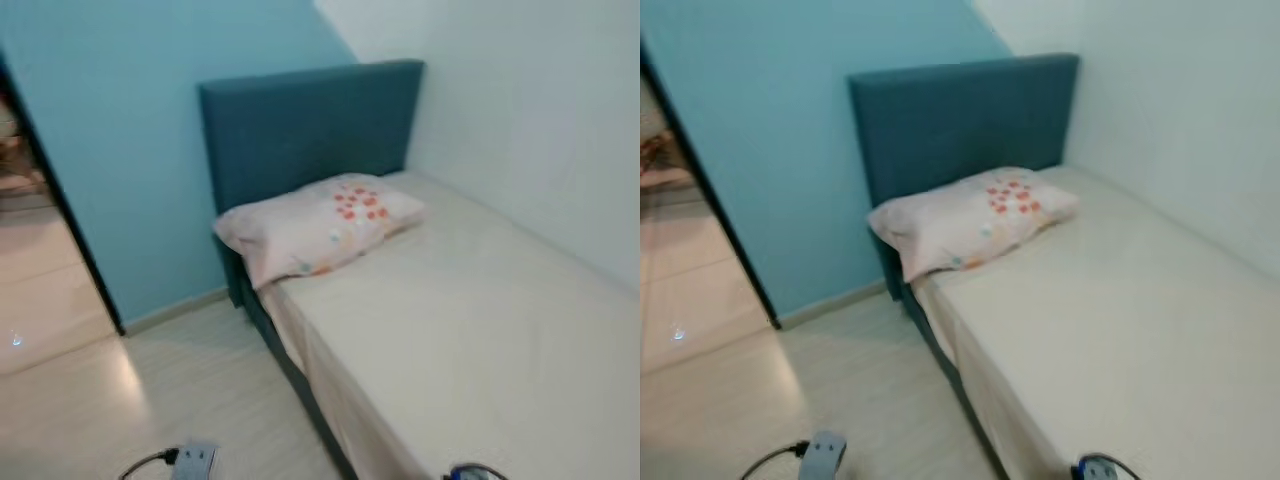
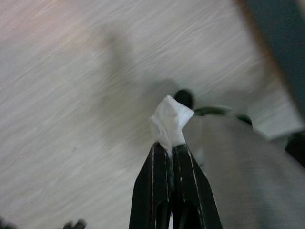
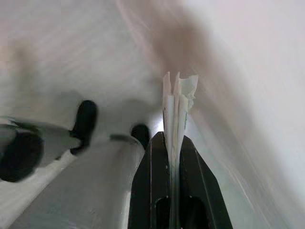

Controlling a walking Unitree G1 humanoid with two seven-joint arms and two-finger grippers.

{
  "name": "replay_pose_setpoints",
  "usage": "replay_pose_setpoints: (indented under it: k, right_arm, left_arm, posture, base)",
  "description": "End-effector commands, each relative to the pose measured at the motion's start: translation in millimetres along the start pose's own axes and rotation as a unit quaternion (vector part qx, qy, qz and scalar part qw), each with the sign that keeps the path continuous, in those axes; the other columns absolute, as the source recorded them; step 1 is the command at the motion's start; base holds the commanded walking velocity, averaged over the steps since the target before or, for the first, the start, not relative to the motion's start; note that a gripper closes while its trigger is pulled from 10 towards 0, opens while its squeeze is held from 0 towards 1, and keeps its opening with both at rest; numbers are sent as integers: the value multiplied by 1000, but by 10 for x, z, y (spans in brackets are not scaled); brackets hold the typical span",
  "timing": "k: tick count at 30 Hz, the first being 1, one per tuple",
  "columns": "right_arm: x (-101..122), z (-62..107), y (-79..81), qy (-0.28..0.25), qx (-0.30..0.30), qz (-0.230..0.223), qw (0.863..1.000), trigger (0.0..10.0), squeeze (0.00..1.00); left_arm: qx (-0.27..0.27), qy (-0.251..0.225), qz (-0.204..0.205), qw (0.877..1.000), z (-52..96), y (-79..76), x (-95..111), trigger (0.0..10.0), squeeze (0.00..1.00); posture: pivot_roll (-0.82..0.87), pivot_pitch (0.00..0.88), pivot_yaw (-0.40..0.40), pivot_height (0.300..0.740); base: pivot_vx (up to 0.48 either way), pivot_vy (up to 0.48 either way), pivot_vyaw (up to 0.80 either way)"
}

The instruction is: Clean up the room

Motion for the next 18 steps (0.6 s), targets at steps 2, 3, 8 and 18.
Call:
replay_pose_setpoints:
  k: [2,3,8,18]
  right_arm:
    - [-69,14,-33,18,-2,23,1000,10000,0]
    - [-69,14,-33,18,-2,23,1000,10000,0]
    - [-76,13,-24,20,-2,31,999,10000,0]
    - [-99,0,53,26,1,46,999,10000,0]
  left_arm:
    - [-6,13,1,1000,10,-12,-85,10000,0]
    - [-6,13,1,1000,10,-12,-85,10000,0]
    - [-6,4,20,1000,2,-36,-38,10000,0]
    - [-12,-9,23,1000,5,42,22,10000,0]
  posture:
    - [83,0,-57,735]
    - [83,0,-57,735]
    - [84,0,-60,735]
    - [81,0,-61,735]
  base:
    - [0,0,794]
    - [0,0,794]
    - [0,0,794]
    - [0,0,794]
Point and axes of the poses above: a point about 5 cm out from each wrist's last joint towards the gripper, its own z axis pointing back from the gripper into the wrist, its own x axis along the axis of the wrist's last joint, y = z × x, the point moved 2 cm from there along -z, pointing out of the wrist towards the gripper, and after that the axes turned 2 degrees about z, right-handed, at the moved point
